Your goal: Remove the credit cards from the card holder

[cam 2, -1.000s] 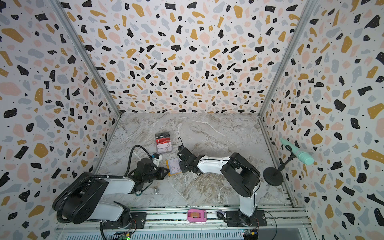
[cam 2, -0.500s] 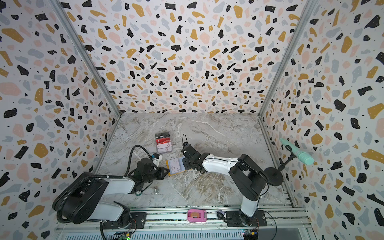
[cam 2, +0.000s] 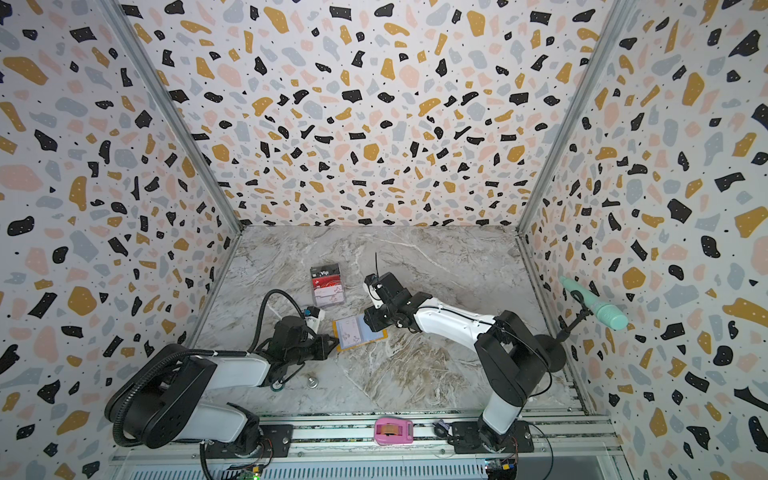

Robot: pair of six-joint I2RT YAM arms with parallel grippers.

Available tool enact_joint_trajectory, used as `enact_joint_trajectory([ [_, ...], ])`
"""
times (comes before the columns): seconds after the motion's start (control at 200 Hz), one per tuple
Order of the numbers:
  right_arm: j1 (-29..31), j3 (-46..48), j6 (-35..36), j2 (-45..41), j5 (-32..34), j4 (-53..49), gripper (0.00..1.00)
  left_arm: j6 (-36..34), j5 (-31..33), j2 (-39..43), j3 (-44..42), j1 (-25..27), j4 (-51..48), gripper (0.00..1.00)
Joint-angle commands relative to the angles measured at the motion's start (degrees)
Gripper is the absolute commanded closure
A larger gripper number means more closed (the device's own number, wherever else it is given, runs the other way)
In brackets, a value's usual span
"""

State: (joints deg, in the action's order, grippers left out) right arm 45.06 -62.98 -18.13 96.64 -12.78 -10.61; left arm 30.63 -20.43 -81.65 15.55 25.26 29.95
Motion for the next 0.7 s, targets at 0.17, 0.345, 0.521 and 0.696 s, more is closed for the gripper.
enact_joint_trajectory([
  [0.17,-0.28,-1.7,-4.27,7.97,-13.92,7.35,0.57,-1.71,1.71,-1.02,-0.08,0.34,-7.98,1.0],
  [0.345,-0.33,-2.5,-5.82,11.47,-14.73,8.8,0.6,-1.7,1.72,-1.58,0.09,0.38,-8.16,1.0],
  [0.521,-0.5,-2.23,-7.06,13.04,-15.24,9.97,0.62,-1.57,2.12,-1.47,0.05,0.34,-8.28,1.0],
  [0.696,-0.76,-1.79,-8.48,14.06,-15.94,11.38,0.64,-1.54,2.41,-1.69,0.18,0.32,-8.77,1.0],
])
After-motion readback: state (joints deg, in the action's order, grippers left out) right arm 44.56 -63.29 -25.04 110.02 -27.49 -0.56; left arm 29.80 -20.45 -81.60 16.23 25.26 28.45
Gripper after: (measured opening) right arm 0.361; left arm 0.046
